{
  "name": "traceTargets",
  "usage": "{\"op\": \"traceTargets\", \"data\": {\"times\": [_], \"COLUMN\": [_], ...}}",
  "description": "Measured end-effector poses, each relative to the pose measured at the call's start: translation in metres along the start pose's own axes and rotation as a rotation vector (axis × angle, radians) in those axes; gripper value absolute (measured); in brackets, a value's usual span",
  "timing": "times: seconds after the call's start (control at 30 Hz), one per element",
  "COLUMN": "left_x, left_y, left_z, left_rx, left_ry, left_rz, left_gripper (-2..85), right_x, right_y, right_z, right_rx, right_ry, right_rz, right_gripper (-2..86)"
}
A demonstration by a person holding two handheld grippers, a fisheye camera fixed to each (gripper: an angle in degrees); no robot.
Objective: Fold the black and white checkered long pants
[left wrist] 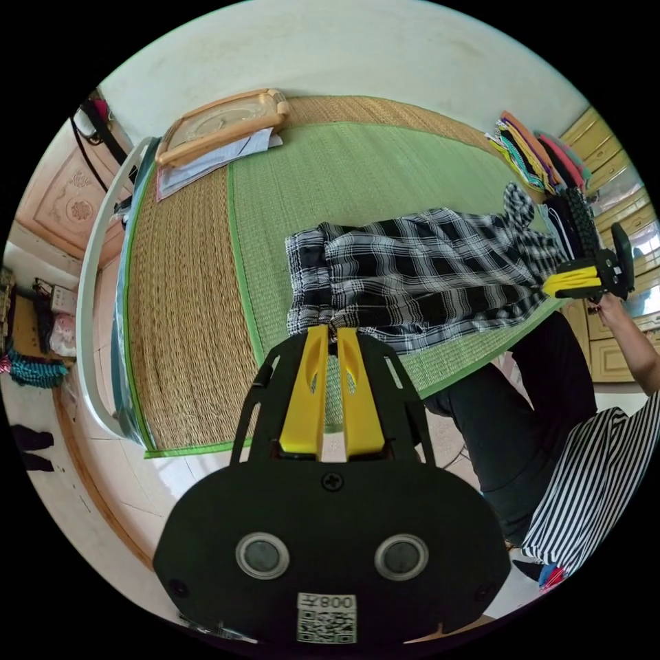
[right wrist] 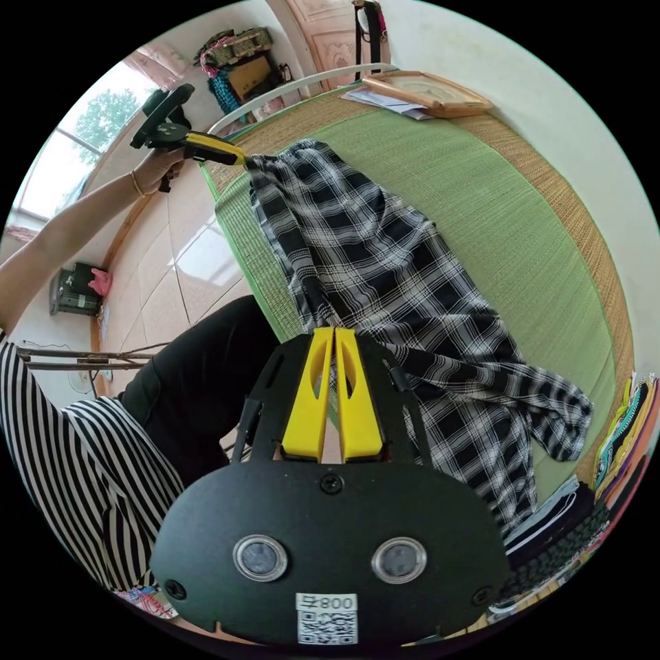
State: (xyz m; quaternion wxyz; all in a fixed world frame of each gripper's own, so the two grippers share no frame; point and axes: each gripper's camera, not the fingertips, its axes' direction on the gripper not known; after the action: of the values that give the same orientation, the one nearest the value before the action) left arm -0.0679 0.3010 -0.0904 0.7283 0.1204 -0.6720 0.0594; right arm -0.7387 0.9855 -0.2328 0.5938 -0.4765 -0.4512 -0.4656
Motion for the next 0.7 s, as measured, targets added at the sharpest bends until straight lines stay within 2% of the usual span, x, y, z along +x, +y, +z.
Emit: {"op": "traceTargets", "data": {"times": [0.7], "left_x": [0.049], "left_y": [0.003], "left_z": [0.067], "left_rx": [-0.117], "left_ry": [-0.018], "left_rz": [-0.034], "left_gripper": [1.9], "right_x": [0.012], "right_y": [0.025], "right_z": [0.145], "right_rx": [-0.06], "right_ry": [-0.134], "right_rz": [0.09], "right_gripper": [0.3]}}
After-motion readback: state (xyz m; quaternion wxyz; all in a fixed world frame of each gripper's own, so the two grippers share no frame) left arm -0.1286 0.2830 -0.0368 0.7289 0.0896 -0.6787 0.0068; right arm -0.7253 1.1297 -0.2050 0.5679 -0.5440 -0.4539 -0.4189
